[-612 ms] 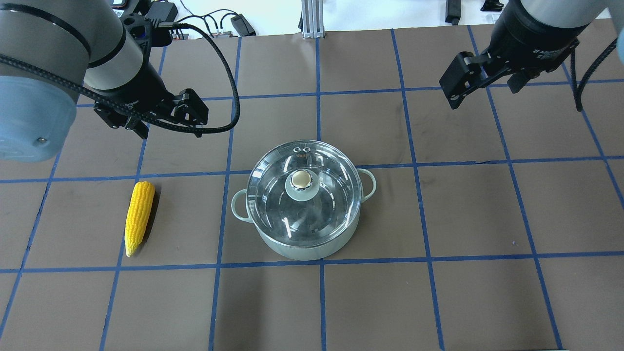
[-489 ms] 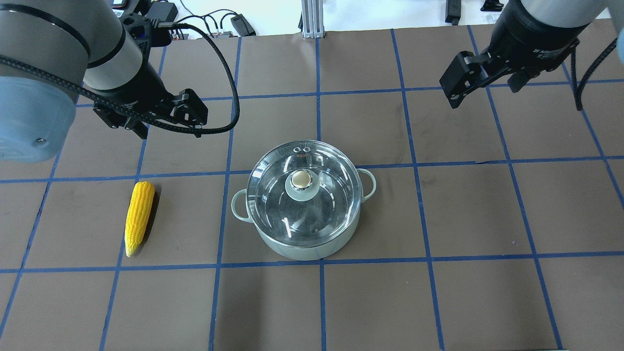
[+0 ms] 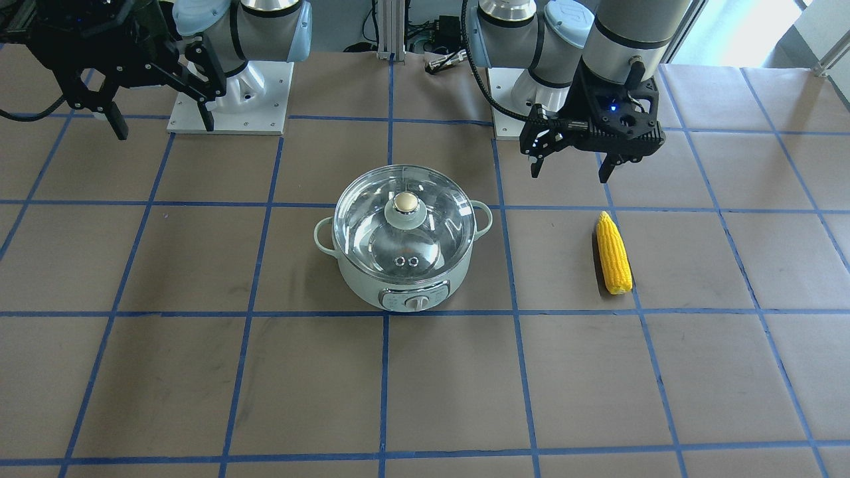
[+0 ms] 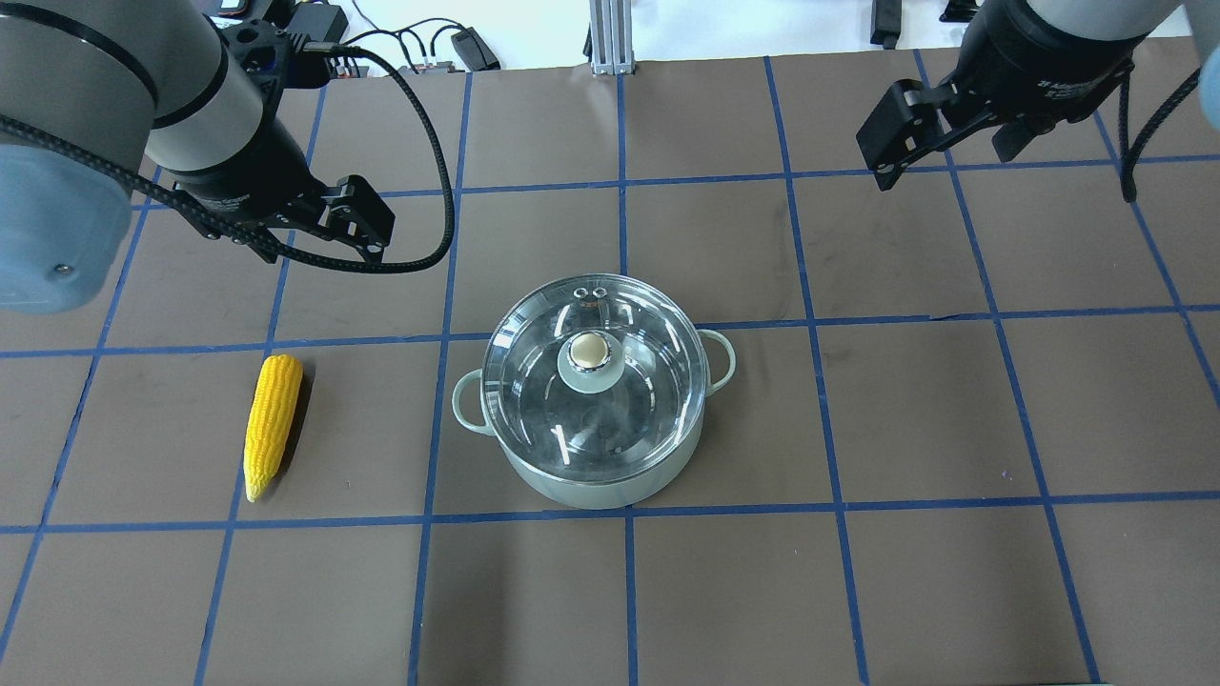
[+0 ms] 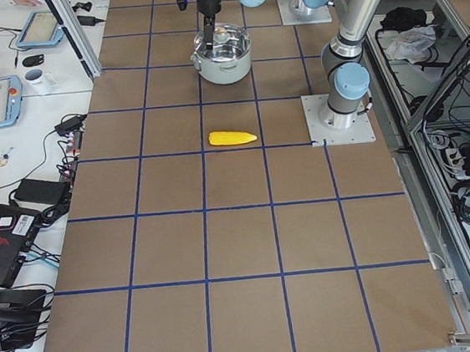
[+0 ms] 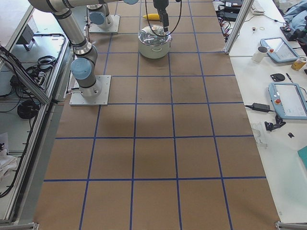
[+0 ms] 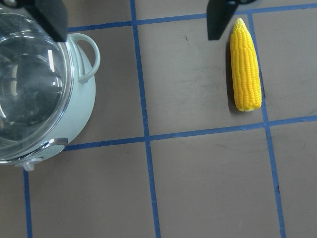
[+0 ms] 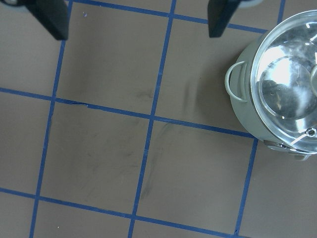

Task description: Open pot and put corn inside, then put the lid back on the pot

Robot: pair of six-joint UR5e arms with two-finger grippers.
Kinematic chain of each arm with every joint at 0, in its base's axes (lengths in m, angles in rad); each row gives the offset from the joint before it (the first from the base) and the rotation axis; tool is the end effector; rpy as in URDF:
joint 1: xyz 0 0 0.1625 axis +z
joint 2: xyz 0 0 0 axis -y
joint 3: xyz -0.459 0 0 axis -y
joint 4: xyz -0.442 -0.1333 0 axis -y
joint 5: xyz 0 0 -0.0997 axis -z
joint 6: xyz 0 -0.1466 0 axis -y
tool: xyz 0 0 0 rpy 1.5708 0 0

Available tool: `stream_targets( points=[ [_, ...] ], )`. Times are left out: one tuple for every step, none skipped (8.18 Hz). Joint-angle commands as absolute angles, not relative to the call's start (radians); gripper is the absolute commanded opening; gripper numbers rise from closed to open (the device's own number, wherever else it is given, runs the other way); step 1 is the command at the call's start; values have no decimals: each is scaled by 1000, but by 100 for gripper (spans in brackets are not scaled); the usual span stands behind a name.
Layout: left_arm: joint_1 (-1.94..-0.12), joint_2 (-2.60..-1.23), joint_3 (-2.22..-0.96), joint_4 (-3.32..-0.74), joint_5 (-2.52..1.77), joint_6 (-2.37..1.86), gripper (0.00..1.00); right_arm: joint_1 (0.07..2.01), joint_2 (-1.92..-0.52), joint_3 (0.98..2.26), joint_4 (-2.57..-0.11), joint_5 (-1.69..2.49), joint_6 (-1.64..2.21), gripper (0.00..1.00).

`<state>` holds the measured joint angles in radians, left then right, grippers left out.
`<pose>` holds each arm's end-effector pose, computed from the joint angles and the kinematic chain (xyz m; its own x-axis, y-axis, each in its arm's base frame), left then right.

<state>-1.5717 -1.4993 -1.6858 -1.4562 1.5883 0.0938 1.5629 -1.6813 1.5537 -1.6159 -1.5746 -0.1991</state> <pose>-0.1312 -0.5185 0.4620 -0.9954 0.0931 -0.0240 0.0945 0.9931 -0.0691 0.1287 -0.5122 0.5477 -0.9817 -0.1865 0.0377 -0.1902 0.9673 -0.1677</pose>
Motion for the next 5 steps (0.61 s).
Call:
stream_targets(
  points=[
    [-1414, -1511, -1698, -1454, 1589, 257, 100, 1584, -1672, 1543, -1608, -1572, -57, 100],
    [-1320, -1517, -1700, -1454, 1591, 369, 100, 1621, -1651, 1545, -1608, -1571, 12, 100],
    [-1251, -1528, -1703, -1453, 1589, 446, 100, 1702, -1597, 1545, -1626, -1574, 105, 100],
    [-1212, -1546, -1709, -1453, 1589, 510, 100, 1811, -1547, 1545, -1700, -1575, 200, 100],
    [-1191, -1583, -1713, -1439, 1589, 538, 100, 1894, -1490, 1545, -1750, -1574, 318, 100]
  ],
)
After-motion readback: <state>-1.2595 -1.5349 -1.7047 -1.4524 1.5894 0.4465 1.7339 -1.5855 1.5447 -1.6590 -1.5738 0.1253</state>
